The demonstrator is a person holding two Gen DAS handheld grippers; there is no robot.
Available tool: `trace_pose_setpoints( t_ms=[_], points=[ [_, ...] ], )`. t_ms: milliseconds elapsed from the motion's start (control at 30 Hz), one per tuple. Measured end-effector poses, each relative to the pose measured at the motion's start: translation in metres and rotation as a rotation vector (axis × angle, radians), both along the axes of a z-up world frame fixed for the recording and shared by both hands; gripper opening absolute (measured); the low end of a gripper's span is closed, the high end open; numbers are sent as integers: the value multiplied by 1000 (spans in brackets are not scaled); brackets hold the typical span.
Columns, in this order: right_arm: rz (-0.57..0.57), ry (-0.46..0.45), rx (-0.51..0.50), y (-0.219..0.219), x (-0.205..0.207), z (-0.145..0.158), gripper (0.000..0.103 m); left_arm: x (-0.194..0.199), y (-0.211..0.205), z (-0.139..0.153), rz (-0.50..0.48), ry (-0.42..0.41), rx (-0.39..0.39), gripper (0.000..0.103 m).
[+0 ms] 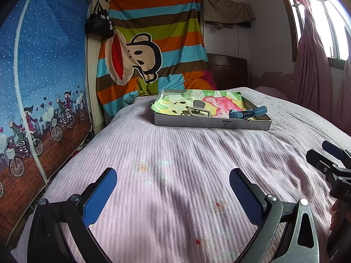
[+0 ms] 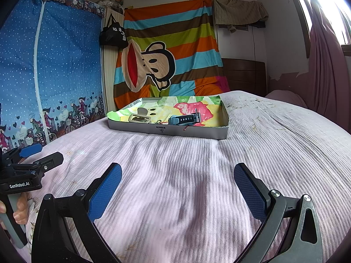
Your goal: Organize jewelry
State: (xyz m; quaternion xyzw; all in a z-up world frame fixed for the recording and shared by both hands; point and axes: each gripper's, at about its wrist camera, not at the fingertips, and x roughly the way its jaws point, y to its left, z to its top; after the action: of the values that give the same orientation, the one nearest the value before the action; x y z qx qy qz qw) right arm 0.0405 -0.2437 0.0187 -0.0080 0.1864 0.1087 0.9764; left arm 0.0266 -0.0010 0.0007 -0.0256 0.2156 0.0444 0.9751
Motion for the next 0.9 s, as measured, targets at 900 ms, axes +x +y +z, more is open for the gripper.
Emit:
trace_pose_setpoints(
  t_ms=[900],
  points=[
    [0, -1, 2, 0, 0, -1, 100, 0, -2, -2, 0, -3, 4, 103]
  ],
)
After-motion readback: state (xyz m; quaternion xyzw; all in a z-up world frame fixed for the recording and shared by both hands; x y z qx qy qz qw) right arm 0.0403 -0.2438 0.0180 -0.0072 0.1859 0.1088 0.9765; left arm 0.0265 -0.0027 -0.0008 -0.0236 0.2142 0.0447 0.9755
